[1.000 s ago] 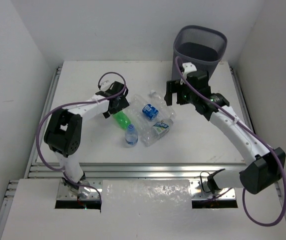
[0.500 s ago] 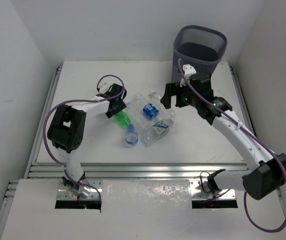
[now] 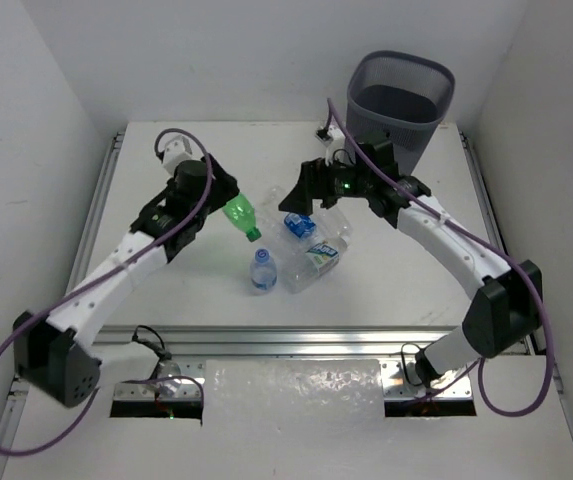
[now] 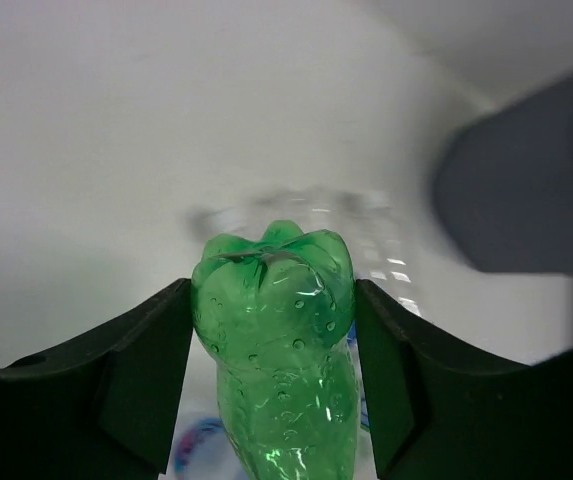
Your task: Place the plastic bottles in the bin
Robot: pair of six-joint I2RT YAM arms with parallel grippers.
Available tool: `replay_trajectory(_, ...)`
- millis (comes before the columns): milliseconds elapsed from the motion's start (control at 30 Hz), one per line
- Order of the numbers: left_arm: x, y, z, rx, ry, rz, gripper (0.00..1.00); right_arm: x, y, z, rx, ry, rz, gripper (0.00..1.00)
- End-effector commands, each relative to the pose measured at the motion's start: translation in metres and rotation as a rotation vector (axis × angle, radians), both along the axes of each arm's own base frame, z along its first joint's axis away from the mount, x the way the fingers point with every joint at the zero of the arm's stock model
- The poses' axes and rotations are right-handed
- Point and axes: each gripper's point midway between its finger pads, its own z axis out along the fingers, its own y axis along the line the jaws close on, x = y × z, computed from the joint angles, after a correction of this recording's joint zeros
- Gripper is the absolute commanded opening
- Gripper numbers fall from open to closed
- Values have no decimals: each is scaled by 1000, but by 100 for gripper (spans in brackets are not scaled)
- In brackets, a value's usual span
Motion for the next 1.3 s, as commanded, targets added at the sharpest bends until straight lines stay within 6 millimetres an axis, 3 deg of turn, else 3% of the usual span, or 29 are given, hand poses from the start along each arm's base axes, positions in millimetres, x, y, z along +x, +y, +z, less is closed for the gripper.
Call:
replay_trajectory(0,-15,-55,67,-129,-255,-325,0,-25,39,68,251,-96,272,99)
replay_trajectory(133,-38,-98,128,-282,-451,-576,0,-38,54,85,360,-62,374,99)
replay_trajectory(300,-52,-115,148,-370,-517,-672,0,-53,58,89,410,-42,426,98)
replay_trajectory(400,-55,-120,159,-407,-562,-699,0,-58,58,90,435,-7,440,64)
replay_trajectory(433,-55,-121,166,-411,-576,-704,2,-58,58,90,434,-4,432,27)
replay_trajectory(467,-53,-121,168,-406,-579,-700,9,-56,57,90,431,-7,418,17)
replay_trajectory(500,-49,-122,166,-401,-571,-694,35,-54,56,87,420,8,399,13)
replay_trajectory(533,-46,-120,168,-394,-571,-677,53,-51,56,87,414,5,382,13)
replay_trajectory(567,-43,-116,179,-381,-590,-656,74,-48,52,92,414,-11,365,3)
replay_trajectory(600,-38,-114,176,-365,-560,-627,88,-44,48,91,408,-7,341,0)
replay_trajectory(633,-36,-109,191,-357,-588,-604,89,-36,44,92,409,-11,298,0)
replay_trajectory(733,-31,-96,207,-313,-605,-534,92,-16,21,99,420,-12,201,0)
replay_trajectory(767,-27,-88,207,-292,-590,-485,92,-5,13,102,420,-13,142,0)
replay_trajectory(800,-18,-63,182,-231,-477,-338,95,11,-8,100,394,0,55,0)
replay_trajectory(833,-19,-48,193,-211,-467,-261,95,24,-22,109,375,-26,-21,0)
replay_trajectory(867,-19,-33,188,-182,-433,-183,96,58,-51,109,306,-107,-202,0)
replay_trajectory(900,-24,-6,174,-118,-367,-63,96,67,-68,95,221,-57,-313,0)
replay_trajectory(933,-29,6,172,-97,-352,-18,97,97,-102,114,140,-167,-497,0)
replay_trajectory(967,-36,14,171,-82,-347,2,97,108,-119,117,98,-180,-580,0)
replay_trajectory(1000,-41,14,163,-61,-322,-14,97,123,-136,100,32,-125,-656,0)
replay_trajectory(1033,-43,11,152,-37,-293,-46,97,137,-153,125,31,-169,-728,0)
replay_trajectory(1100,-47,-6,132,-33,-229,-145,97,163,-197,121,-17,-143,-876,0)
replay_trajectory(1133,-49,-16,120,-17,-196,-193,97,188,-221,126,-31,-154,-940,0)
replay_trajectory(1200,-50,-26,100,25,-126,-226,97,223,-244,119,-64,-131,-998,0)
replay_trajectory(1267,-55,-43,80,75,-47,-280,97,242,-265,109,-90,-113,-1024,11)
